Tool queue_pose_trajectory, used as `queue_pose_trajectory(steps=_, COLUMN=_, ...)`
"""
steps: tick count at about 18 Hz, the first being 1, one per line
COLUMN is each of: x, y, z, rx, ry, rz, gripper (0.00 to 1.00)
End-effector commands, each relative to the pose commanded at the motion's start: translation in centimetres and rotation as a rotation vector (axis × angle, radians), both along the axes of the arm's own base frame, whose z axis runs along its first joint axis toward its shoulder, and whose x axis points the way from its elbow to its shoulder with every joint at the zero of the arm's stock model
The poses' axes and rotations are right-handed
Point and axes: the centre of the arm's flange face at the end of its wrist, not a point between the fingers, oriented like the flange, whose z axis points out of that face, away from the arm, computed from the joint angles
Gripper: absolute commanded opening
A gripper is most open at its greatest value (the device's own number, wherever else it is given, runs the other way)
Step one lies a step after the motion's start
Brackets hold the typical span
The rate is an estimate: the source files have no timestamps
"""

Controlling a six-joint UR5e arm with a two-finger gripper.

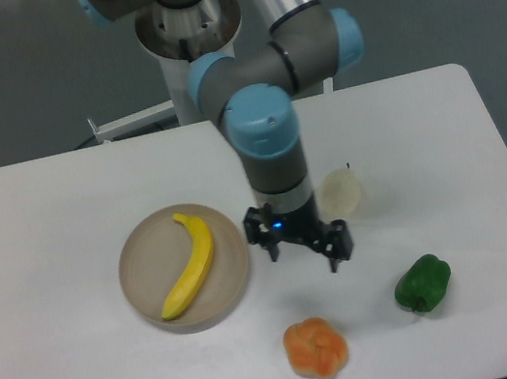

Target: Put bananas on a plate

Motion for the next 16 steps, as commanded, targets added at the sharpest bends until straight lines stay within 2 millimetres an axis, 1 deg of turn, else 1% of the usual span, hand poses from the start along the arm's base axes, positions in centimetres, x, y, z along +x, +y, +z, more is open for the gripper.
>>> queue_pose_trajectory(steps=2, x=-1.1, y=0.1, z=-0.1, rx=-0.006, ry=0.01, rz=-0.018, gripper=1.0)
queue_pose_trajectory(steps=3, x=-2.0, y=-0.1, z=-0.1, rx=-0.01, ry=0.015, rz=-0.034, gripper=1.0)
queue_pose_trajectory(steps=4, x=-2.3, y=-0.3, z=-0.2, rx=-0.017, ry=0.019, rz=-0.048, gripper=1.0)
queue_pose_trajectory(steps=6, x=-2.5, y=-0.6, z=0.4, rx=-0.029, ry=0.036, rz=-0.05, gripper=1.0)
queue_pose_trajectory(steps=10, x=-2.6, y=-0.8, z=-0.4, rx=-0.066, ry=0.057, rz=-0.039, gripper=1.0)
queue_pose_trajectory(steps=16, x=-2.6, y=-0.7, z=-0.2, rx=-0.065, ry=0.065, rz=-0.039, gripper=1.0)
